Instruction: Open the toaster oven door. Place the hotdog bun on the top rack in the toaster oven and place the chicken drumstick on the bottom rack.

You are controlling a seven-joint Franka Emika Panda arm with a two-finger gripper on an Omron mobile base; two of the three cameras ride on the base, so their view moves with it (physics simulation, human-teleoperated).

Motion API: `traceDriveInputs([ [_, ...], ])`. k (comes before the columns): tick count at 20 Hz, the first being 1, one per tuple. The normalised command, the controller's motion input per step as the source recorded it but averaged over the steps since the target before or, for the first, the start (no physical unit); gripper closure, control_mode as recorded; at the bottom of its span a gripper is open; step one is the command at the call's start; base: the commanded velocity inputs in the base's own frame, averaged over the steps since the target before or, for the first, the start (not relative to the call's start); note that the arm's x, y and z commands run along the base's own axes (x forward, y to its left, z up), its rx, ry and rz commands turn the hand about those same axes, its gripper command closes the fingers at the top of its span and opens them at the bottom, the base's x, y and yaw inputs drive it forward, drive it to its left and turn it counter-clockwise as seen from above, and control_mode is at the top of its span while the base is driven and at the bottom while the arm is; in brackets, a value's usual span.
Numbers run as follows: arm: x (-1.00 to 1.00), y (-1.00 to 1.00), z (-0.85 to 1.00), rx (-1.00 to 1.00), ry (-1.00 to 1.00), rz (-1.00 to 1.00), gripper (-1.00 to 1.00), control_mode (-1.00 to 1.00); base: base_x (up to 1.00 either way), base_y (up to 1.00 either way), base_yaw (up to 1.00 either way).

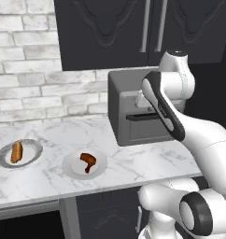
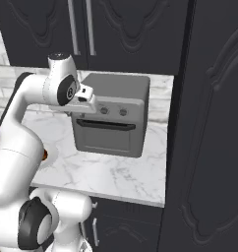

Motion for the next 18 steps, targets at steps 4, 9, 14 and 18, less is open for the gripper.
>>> traceDriveInputs([
  [4,0.00,0.00,0.00,0.00,0.00,0.00,-1.00,1.00,0.00,0.00,0.00],
  [9,0.00,0.00,0.00,0.00,0.00,0.00,-1.00,1.00,0.00,0.00,0.00],
  [14,0.00,0.00,0.00,0.00,0.00,0.00,-1.00,1.00,-0.02,0.01,0.00],
  [18,0.00,0.00,0.00,0.00,0.00,0.00,-1.00,1.00,-0.10,0.80,0.00],
])
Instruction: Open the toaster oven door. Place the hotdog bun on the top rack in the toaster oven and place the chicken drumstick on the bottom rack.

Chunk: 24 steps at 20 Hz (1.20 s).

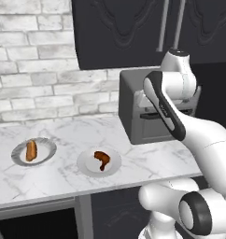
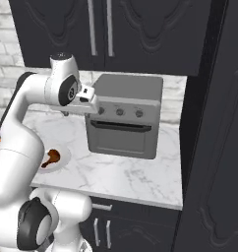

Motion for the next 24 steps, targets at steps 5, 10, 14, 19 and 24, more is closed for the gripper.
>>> traceDriveInputs([
  [5,0.00,0.00,0.00,0.00,0.00,0.00,-1.00,1.00,0.00,0.79,0.00],
  [10,0.00,0.00,0.00,0.00,0.00,0.00,-1.00,1.00,0.00,0.49,0.00],
  [14,0.00,0.00,0.00,0.00,0.00,0.00,-1.00,1.00,0.00,0.05,0.00],
  [19,0.00,0.00,0.00,0.00,0.00,0.00,-1.00,1.00,0.00,0.00,0.00],
  [24,0.00,0.00,0.00,0.00,0.00,0.00,-1.00,1.00,0.00,0.00,0.00],
])
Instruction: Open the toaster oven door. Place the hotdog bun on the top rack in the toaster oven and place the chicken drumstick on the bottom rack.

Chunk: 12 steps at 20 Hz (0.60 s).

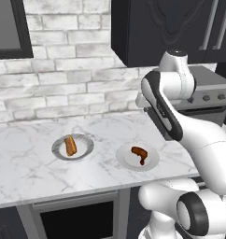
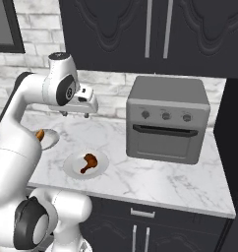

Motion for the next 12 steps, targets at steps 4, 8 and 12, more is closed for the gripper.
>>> traceDriveInputs([
  [4,0.00,0.00,0.00,0.00,0.00,0.00,-1.00,-1.00,0.00,0.00,0.00],
  [8,0.00,0.00,0.00,0.00,0.00,0.00,-1.00,-1.00,0.00,0.00,0.00],
  [12,0.00,0.00,0.00,0.00,0.00,0.00,-1.00,-1.00,0.00,0.00,0.00],
])
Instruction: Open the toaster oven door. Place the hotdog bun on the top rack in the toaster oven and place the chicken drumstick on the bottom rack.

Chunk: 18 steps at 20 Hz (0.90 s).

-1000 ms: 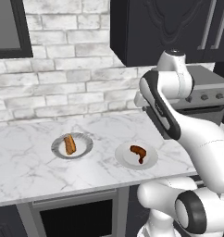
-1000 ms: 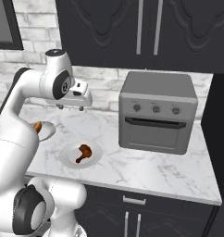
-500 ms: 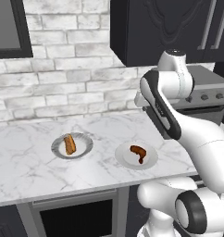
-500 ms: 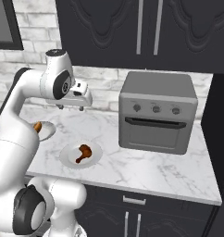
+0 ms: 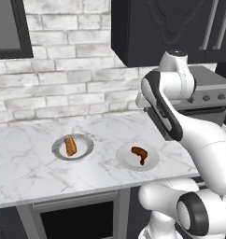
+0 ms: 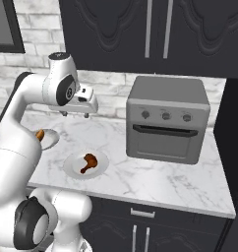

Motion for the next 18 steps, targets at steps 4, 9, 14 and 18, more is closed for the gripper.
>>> traceDriveInputs([
  [4,-0.23,-0.11,-0.09,0.02,-0.08,0.00,-1.00,-1.00,0.00,0.00,0.00],
  [9,-0.24,-0.27,-0.06,0.12,-0.15,-0.08,-1.00,-1.00,0.00,0.00,0.00],
  [14,-0.12,-0.44,0.00,0.13,-0.07,-0.15,-1.00,-1.00,0.00,0.00,0.00],
  [18,-0.32,-0.82,0.00,0.25,-0.04,-0.13,-1.00,-1.00,0.00,0.00,0.00],
])
